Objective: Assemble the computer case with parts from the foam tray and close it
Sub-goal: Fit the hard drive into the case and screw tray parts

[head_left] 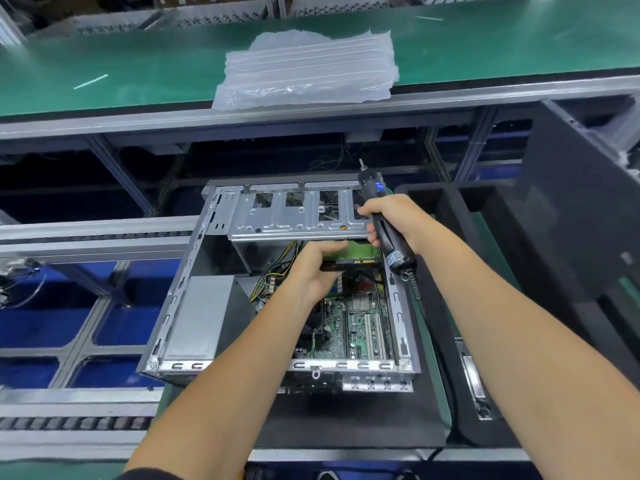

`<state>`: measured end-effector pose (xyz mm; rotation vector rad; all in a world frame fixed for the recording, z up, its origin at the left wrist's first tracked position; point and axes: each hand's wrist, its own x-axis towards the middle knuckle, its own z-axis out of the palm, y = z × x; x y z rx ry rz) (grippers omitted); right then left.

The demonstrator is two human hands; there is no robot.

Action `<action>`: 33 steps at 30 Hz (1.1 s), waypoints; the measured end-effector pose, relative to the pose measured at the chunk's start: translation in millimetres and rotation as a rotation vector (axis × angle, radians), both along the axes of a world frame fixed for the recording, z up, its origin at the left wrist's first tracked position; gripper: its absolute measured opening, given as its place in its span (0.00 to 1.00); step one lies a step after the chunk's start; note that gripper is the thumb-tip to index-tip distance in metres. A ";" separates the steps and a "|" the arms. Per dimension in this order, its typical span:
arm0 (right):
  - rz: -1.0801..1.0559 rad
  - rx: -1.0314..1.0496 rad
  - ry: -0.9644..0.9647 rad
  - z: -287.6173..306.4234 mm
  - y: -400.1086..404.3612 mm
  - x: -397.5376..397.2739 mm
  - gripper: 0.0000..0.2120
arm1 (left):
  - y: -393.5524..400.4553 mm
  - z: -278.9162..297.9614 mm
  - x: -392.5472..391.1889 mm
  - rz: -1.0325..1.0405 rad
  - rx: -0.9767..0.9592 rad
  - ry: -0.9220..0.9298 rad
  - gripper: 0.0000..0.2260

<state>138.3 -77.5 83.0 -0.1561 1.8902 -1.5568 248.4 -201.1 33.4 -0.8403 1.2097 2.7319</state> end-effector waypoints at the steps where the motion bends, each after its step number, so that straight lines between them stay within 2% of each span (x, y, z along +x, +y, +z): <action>1: -0.003 -0.006 -0.003 -0.4 0.5 -0.1 0.06 | 0.6 1.6 1.6 -0.028 -0.001 0.019 0.05; 3: -0.003 -0.011 -0.008 -0.6 0.8 -0.2 0.06 | 0.1 2.7 2.8 -0.064 -0.065 -0.002 0.06; 6: 0.003 -0.018 -0.017 -0.7 1.3 -0.8 0.07 | -5.1 1.9 3.7 -0.074 -0.111 -0.036 0.19; 8: 0.001 -0.024 -0.022 -1.7 1.6 -1.8 0.08 | -8.6 -0.7 5.1 -0.121 -0.125 -0.051 0.25; 10: 0.010 -0.022 -0.016 -2.6 1.7 -2.9 0.09 | -8.8 -3.6 3.9 -0.145 -0.229 -0.087 0.29; 13: 0.008 -0.017 -0.017 -3.7 1.9 -4.7 0.09 | -3.3 -9.8 -1.0 -0.044 -0.469 -0.079 0.19; 16: 0.006 -0.027 -0.028 -3.5 1.9 -4.8 0.09 | 3.1 -16.7 -7.3 0.126 -0.489 -0.122 0.11; 18: 0.006 -0.028 -0.026 -4.3 1.0 -4.8 0.09 | 6.1 -20.4 -11.1 0.143 -0.581 -0.172 0.09; 20: 0.010 -0.023 -0.024 -3.5 -0.1 -4.2 0.09 | 7.2 -24.1 -11.8 0.152 -0.669 -0.209 0.10; 23: 0.015 -0.019 -0.022 -1.7 0.5 -4.2 0.08 | 7.1 -21.2 -11.2 0.160 -0.598 -0.208 0.13; 28: 0.008 -0.010 -0.023 1.2 2.4 -0.5 0.08 | 5.9 -11.8 -5.0 -0.051 -0.535 -0.255 0.13; 31: 0.003 -0.013 -0.046 5.7 4.2 1.2 0.07 | 11.7 1.5 0.7 -0.238 -0.737 -0.311 0.21; 33: 0.003 -0.021 -0.058 10.6 7.2 3.2 0.06 | 16.0 15.8 -2.7 -0.208 -0.896 -0.219 0.21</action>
